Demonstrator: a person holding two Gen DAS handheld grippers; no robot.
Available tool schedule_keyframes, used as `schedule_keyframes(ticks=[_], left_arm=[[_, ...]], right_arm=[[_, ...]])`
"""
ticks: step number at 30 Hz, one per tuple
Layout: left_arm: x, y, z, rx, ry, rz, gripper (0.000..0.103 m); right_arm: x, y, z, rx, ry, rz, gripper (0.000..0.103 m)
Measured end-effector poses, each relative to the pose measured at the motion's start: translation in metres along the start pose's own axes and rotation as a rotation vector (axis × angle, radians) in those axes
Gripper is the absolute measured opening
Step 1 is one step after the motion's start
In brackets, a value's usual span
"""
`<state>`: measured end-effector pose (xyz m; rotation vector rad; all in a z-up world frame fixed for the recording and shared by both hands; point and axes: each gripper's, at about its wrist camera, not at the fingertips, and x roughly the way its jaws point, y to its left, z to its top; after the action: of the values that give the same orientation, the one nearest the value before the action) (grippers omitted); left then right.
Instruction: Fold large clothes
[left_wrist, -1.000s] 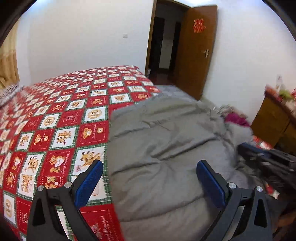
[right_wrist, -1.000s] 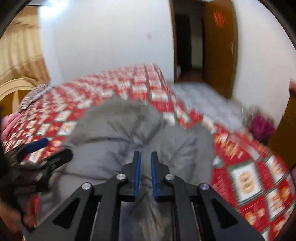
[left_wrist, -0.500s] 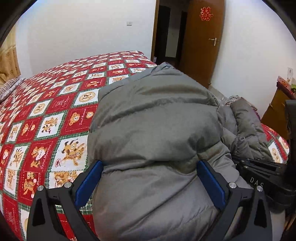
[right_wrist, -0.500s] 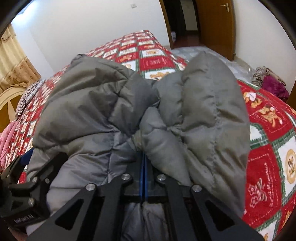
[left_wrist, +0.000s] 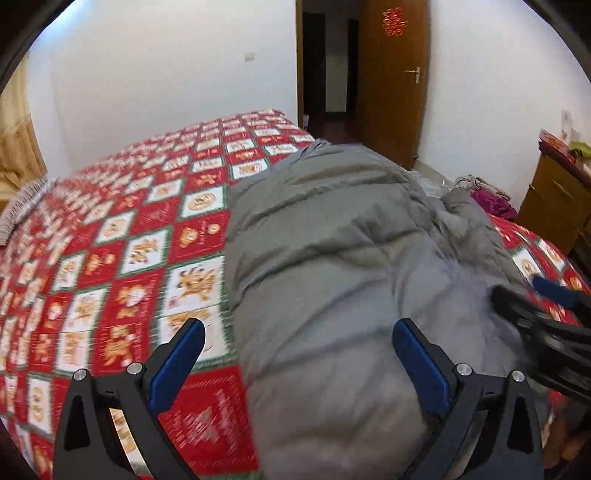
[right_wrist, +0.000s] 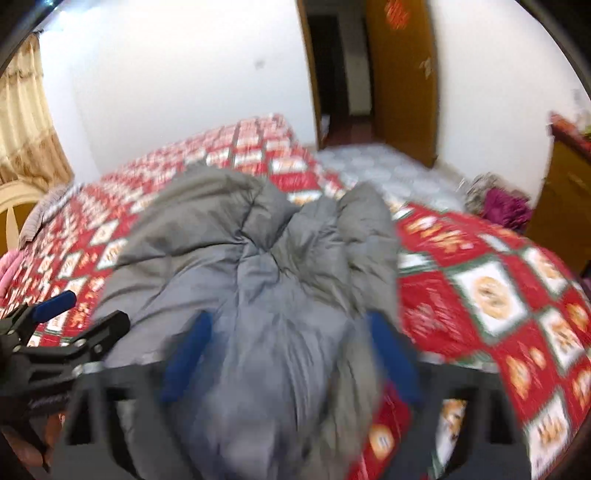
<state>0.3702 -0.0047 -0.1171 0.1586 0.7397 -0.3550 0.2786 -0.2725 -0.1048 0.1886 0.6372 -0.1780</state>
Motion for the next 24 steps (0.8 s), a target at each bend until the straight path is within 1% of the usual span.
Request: schedule_keyframes(ticks=[1, 2, 5, 10, 13, 17, 19, 24], left_arm=[[-0.006, 0.001, -0.004, 0.006, -0.002, 0.009, 0.102], [-0.015, 0.001, -0.01, 0.013, -0.006, 0.023, 0.102], [-0.036, 0.001, -0.028, 0.022, -0.015, 0.048, 0.102], [-0.066, 0.004, -0.06, 0.013, 0.003, 0.021, 0.102], [-0.083, 0.004, -0.079, 0.016, 0.009, 0.021, 0.102], [-0.112, 0.003, -0.099, 0.02, -0.012, 0.025, 0.102], [-0.124, 0.004, -0.104, 0.008, -0.024, 0.023, 0.102], [-0.158, 0.005, -0.113, -0.035, -0.052, -0.011, 0.102]], right_arm=[[-0.018, 0.002, -0.008, -0.007, -0.03, -0.002, 0.096], [-0.03, 0.005, -0.015, -0.013, -0.041, -0.009, 0.095], [-0.049, 0.012, -0.03, -0.005, -0.044, -0.04, 0.096], [-0.076, 0.019, -0.059, 0.046, -0.02, -0.02, 0.098], [-0.09, 0.024, -0.068, 0.04, -0.018, -0.016, 0.098], [-0.112, 0.032, -0.082, 0.027, -0.031, -0.036, 0.098], [-0.127, 0.034, -0.089, 0.03, -0.05, -0.033, 0.098], [-0.157, 0.04, -0.104, 0.004, -0.075, -0.029, 0.1]])
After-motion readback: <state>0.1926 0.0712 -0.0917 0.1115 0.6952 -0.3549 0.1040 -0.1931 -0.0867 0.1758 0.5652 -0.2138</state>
